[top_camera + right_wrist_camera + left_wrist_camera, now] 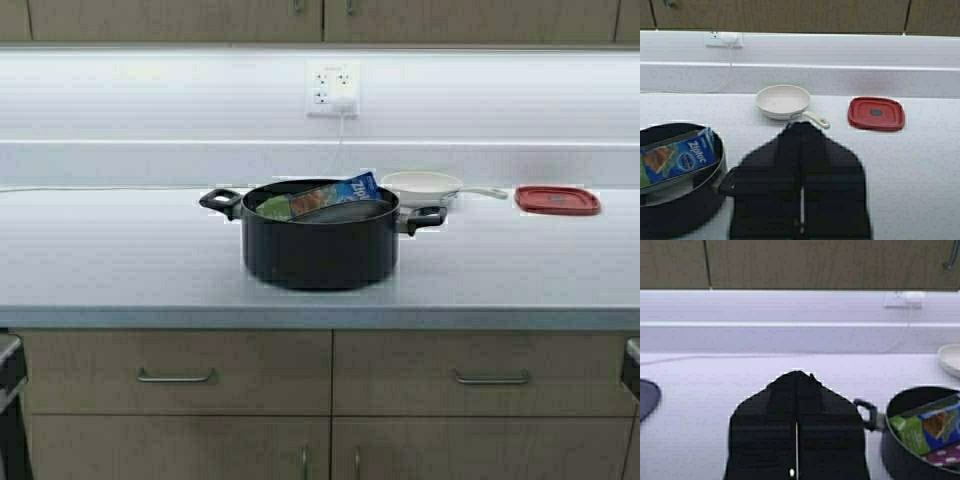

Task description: Open the cabinet, put the pot inside, then close it

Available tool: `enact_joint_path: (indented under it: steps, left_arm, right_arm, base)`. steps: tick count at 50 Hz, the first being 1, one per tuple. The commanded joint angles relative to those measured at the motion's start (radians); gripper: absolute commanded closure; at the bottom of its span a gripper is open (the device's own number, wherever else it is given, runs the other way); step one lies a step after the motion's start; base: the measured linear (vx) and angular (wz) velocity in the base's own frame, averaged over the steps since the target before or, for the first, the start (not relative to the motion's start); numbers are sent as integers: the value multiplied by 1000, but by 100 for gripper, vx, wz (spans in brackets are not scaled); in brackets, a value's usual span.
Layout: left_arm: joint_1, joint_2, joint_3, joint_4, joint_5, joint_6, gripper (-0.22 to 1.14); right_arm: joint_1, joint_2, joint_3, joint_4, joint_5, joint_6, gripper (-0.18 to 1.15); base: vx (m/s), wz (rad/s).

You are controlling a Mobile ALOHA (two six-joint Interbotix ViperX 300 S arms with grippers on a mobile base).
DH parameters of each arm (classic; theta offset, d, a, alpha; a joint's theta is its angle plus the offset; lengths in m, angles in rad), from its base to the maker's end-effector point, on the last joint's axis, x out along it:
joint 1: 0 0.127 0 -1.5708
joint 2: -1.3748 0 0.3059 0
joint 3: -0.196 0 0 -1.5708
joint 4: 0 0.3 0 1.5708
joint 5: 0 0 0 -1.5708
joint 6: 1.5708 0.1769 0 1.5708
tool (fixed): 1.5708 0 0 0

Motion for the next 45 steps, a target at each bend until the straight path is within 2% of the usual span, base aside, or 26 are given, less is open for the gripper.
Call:
enact_joint_path:
  steps: [1, 20, 25, 27, 29, 35, 36, 38, 42, 45]
  left_arm:
    - [0, -17, -5, 2, -8, -3, 89]
    - [-2, -46, 5, 0, -6, -17, 89]
    - [-32, -32, -23, 5, -8, -11, 80]
    - [-63, -20, -46, 8, -6, -6, 69]
    - [-95, -2, -74, 12, -6, -8, 53]
    - [-192, 80, -166, 12, -6, -20, -10]
    - [-207, 97, -178, 12, -5, -20, -17]
    - [-239, 140, -199, 12, -5, -20, -20]
    - [-308, 245, -233, 11, -14, -18, -7]
    - [-347, 333, -256, 8, -44, -17, -7]
  right_arm:
    - [2, 11, -26, 0, -9, 2, 91]
    - [8, 12, -26, 0, -11, 2, 91]
    - [28, 15, -38, 0, -38, 5, 87]
    - [52, 26, -55, 5, -51, 8, 78]
    - [80, 37, -81, 5, -52, 14, 63]
    - [167, 101, -164, 5, -51, 37, 0]
    - [184, 117, -176, 6, -51, 40, -8]
    - [218, 155, -199, 6, -54, 38, -16]
    - [278, 238, -245, 5, -77, 35, -5]
    - [311, 316, -287, 6, -112, 35, -3]
  base:
    - [29, -7]
    - [23, -3]
    - [13, 8]
    - [11, 6]
    - [10, 6]
    - [7, 4]
    - [5, 4]
    - [5, 3]
    - [4, 1]
    - [2, 0]
